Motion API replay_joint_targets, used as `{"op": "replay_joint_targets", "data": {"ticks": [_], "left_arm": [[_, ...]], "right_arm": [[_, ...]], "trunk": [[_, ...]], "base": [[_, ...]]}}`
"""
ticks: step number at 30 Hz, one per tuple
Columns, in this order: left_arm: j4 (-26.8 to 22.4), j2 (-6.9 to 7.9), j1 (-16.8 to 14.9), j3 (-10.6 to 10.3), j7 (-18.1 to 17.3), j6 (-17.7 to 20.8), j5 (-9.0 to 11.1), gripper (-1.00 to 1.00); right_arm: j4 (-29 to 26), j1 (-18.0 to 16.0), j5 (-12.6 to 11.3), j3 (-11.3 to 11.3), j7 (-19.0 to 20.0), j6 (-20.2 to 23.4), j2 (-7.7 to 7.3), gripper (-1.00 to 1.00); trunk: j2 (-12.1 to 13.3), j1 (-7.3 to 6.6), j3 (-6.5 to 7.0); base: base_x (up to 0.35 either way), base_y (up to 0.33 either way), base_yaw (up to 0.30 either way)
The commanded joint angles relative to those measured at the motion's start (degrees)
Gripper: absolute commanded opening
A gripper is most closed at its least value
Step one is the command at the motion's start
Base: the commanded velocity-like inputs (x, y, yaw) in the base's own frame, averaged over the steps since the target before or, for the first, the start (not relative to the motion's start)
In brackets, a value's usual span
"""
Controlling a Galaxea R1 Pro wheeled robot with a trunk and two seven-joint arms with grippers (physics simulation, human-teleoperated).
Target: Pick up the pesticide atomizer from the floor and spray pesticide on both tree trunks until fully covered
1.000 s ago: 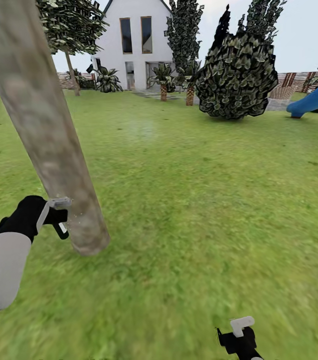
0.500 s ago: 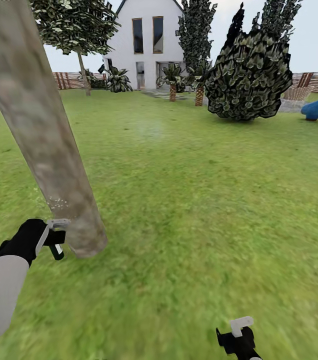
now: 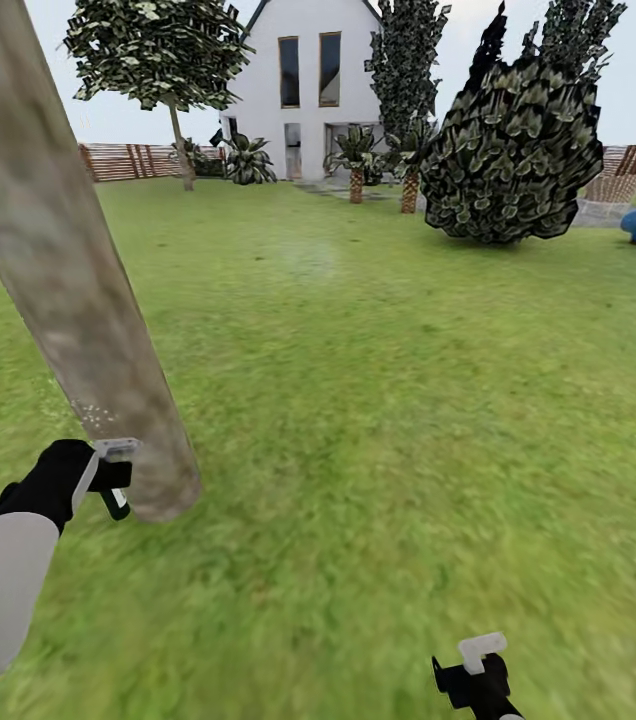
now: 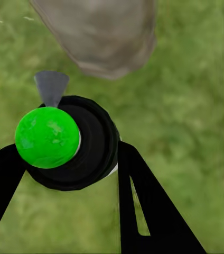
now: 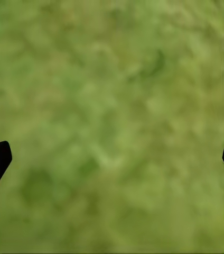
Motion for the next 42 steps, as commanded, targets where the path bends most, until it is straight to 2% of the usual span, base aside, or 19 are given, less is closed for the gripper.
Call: {"op": "replay_joint_targets", "data": {"ticks": [1, 8, 10, 13, 16, 19, 20, 21, 25, 27, 28, 30, 34, 42], "left_arm": [[0.00, 0.02, 0.00, -0.02, -0.02, 0.00, -0.01, -1.00], [0.31, 0.10, 0.08, -0.04, -0.02, 0.00, -0.10, -1.00], [0.21, 0.22, 2.17, -0.04, -0.02, -0.12, -0.11, -1.00], [0.31, 0.10, 2.80, -0.20, -0.04, -0.17, -0.31, -1.00], [0.90, 0.19, 4.08, -0.08, 1.22, -4.37, -0.41, -1.00], [0.99, -0.42, 4.53, -0.08, 4.76, -5.46, 0.33, -1.00], [1.03, -1.42, 4.59, -0.02, 5.06, -5.55, 0.47, -1.00], [1.06, -1.80, 4.62, 0.00, 5.11, -5.59, 0.49, -1.00], [2.42, -2.11, 6.23, 0.13, 5.03, -5.63, 0.45, -1.00], [3.49, -2.06, 7.18, 0.66, 4.89, -5.76, 0.56, -1.00], [3.88, -2.01, 7.66, 1.55, 4.79, -5.88, 0.96, -1.00], [4.22, -1.94, 8.10, 2.89, 4.88, -8.04, 1.75, -1.00], [4.30, -2.18, 8.15, 3.18, 5.25, -10.48, 2.03, -1.00], [4.39, -2.30, 8.17, 3.19, 5.25, -10.55, 2.06, -1.00]], "right_arm": [[-0.01, -0.01, -0.01, 0.01, 0.00, 0.01, 0.00, 1.00], [-0.01, 0.00, 0.02, 0.02, 0.00, 0.02, 0.00, 1.00], [0.00, -0.01, 0.02, 0.02, 0.00, 0.01, 0.00, 1.00], [0.00, -0.02, 0.02, 0.02, 0.00, 0.00, 0.00, 1.00], [-0.01, -0.03, 0.02, 0.02, 0.00, 0.01, 0.00, 1.00], [0.00, -0.02, 0.02, -0.05, 0.00, 0.01, -0.19, 1.00], [0.00, -0.03, 0.02, -0.06, -0.03, 0.03, -0.31, 1.00], [0.00, -0.03, 0.02, -0.06, -0.06, 0.01, -0.33, 1.00], [0.00, 0.00, 0.02, -0.01, 0.00, 0.07, -0.30, 1.00], [0.00, -0.01, 0.00, 0.01, 0.00, 0.07, -0.21, 1.00], [0.00, 0.00, 0.01, 0.01, 0.00, 0.07, -0.20, 1.00], [0.00, 0.00, -0.03, 0.02, -0.05, 0.07, -0.16, 1.00], [0.00, -0.02, 0.02, 0.02, -0.03, 0.07, -0.09, 1.00], [0.00, -0.02, 0.02, 0.01, -0.02, 0.07, -0.09, 1.00]], "trunk": [[0.00, 0.00, 0.00], [0.00, 0.00, 0.00], [0.00, 0.00, 0.00], [0.00, 0.00, 0.00], [0.00, 0.00, 0.00], [0.00, 0.00, 0.00], [0.00, 0.00, 0.00], [0.00, 0.00, 0.00], [0.00, 0.00, 0.00], [0.00, 0.00, 0.00], [0.00, 0.00, 0.00], [0.00, 0.00, 0.00], [0.00, 0.00, 0.00], [0.00, 0.00, 0.00]], "base": [[0.017, -0.269, 0.053], [-0.048, -0.273, 0.234], [-0.004, -0.274, 0.263], [0.147, -0.235, 0.263], [0.229, -0.199, 0.227], [0.239, -0.188, 0.046], [0.241, -0.187, 0.004], [0.237, -0.190, 0.002], [0.170, -0.228, 0.000], [0.045, -0.265, 0.000], [0.016, -0.270, 0.061], [0.004, -0.272, 0.223], [0.023, -0.274, 0.270], [0.089, -0.274, 0.098]]}}
